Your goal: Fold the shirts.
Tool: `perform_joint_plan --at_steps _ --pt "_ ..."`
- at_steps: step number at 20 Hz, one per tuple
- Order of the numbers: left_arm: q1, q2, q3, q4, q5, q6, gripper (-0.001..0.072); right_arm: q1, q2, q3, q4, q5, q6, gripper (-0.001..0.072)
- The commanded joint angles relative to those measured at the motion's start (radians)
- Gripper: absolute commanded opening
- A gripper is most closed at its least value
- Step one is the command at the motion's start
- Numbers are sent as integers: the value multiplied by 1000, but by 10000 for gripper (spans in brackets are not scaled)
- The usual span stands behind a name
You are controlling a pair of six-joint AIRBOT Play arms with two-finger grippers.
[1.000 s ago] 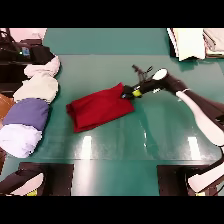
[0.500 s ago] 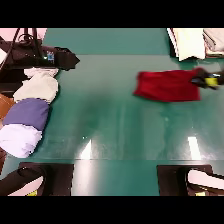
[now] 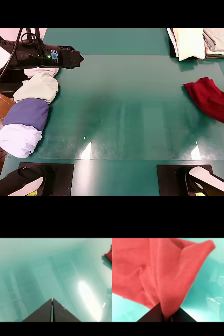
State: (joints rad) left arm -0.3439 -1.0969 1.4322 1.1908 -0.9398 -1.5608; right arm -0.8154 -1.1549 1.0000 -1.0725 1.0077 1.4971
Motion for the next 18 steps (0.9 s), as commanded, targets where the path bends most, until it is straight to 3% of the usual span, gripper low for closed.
perform_joint_plan --at_steps 1,4,5,7,8,10,12,15,18 --pt "-1 0 0 4 5 -6 25 -21 33 -61 -4 29 16 18" --pt "-1 0 0 7 3 -3 25 45 30 -60 -6 106 14 44" --pt "-1 0 0 7 3 -3 25 66 31 -60 -14 128 5 160" --pt "-1 0 0 7 0 -2 25 99 32 -60 -113 165 -9 517" --pt "-1 0 0 9 -7 -2 26 106 32 -60 -192 185 -9 589" --pt "-1 0 0 14 -24 -2 26 94 40 -60 -346 233 11 592" --pt "-1 0 0 14 -29 -2 26 60 78 -60 -396 242 33 591" --pt "-1 0 0 14 -29 -2 26 33 191 -60 -363 187 32 591" --pt "-1 0 0 11 -40 -3 26 102 282 -60 -220 172 27 591"
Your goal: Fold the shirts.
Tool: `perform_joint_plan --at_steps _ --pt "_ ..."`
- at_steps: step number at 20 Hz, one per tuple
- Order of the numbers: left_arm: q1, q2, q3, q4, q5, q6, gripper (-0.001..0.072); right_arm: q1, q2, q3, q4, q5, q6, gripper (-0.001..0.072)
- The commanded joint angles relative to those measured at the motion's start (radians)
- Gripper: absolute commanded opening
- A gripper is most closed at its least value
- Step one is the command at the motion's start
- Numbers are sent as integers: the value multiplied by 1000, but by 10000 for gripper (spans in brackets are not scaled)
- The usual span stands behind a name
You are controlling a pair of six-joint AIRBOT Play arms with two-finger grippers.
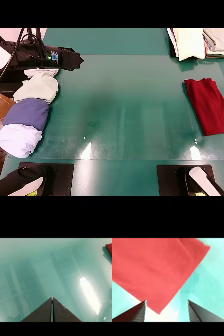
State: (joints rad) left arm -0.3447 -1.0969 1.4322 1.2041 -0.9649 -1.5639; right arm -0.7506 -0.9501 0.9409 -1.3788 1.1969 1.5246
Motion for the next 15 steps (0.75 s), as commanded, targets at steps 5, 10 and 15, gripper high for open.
perform_joint_plan --at_steps 5,10,15 --pt "0 0 0 -7 0 0 26 393 108 0 180 -38 -27 444" --pt "0 0 0 -7 34 0 26 699 108 0 172 -153 -27 18" --pt "0 0 0 -7 61 0 26 757 108 0 174 -176 -26 18"
